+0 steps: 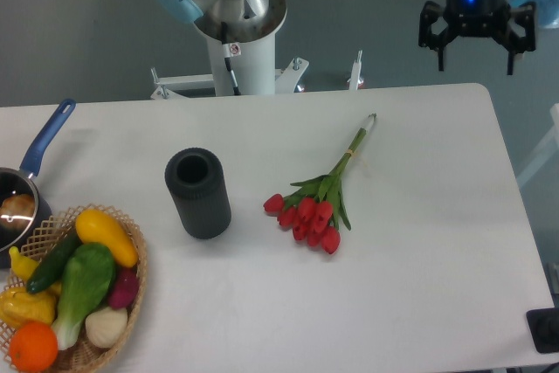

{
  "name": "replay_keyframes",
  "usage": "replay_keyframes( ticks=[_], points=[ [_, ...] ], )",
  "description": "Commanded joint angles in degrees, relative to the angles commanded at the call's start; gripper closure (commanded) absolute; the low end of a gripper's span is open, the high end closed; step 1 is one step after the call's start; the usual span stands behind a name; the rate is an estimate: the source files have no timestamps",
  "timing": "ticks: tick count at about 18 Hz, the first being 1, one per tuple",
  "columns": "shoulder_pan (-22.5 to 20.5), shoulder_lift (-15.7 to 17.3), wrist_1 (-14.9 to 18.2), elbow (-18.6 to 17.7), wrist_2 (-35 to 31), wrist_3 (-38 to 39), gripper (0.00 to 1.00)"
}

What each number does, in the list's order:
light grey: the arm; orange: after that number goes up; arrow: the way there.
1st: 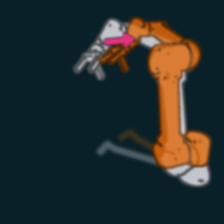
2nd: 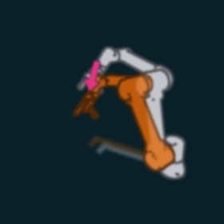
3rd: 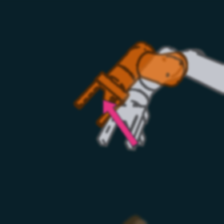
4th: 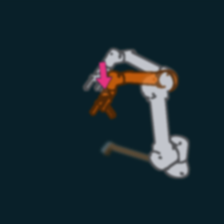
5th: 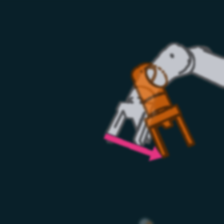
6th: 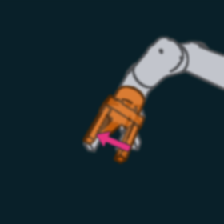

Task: Pick up the flowers from the table
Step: 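Move the open gripper down toward the tulip stems' bound end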

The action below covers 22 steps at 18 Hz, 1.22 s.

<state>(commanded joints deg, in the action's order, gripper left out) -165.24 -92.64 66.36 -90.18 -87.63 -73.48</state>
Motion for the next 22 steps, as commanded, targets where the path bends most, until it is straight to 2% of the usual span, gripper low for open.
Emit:
replay_keyframes(
  ticks=[6,11,13,16,18,22],
  points=[
    [0.9,0.7,-0.4,-1.8,-0.3,0.4,0.00],
    [1.7,1.8,-2.5,-10.5,2.1,0.8,0.00],
    [1.8,2.0,-4.2,-12.3,2.4,1.4,0.00],
    [2.0,1.2,-4.0,-13.9,2.4,1.7,0.00],
    [2.8,0.8,-4.0,-16.6,2.3,1.5,0.00],
    [4.8,-3.0,-4.5,-21.1,1.8,1.4,0.00]
  ],
)
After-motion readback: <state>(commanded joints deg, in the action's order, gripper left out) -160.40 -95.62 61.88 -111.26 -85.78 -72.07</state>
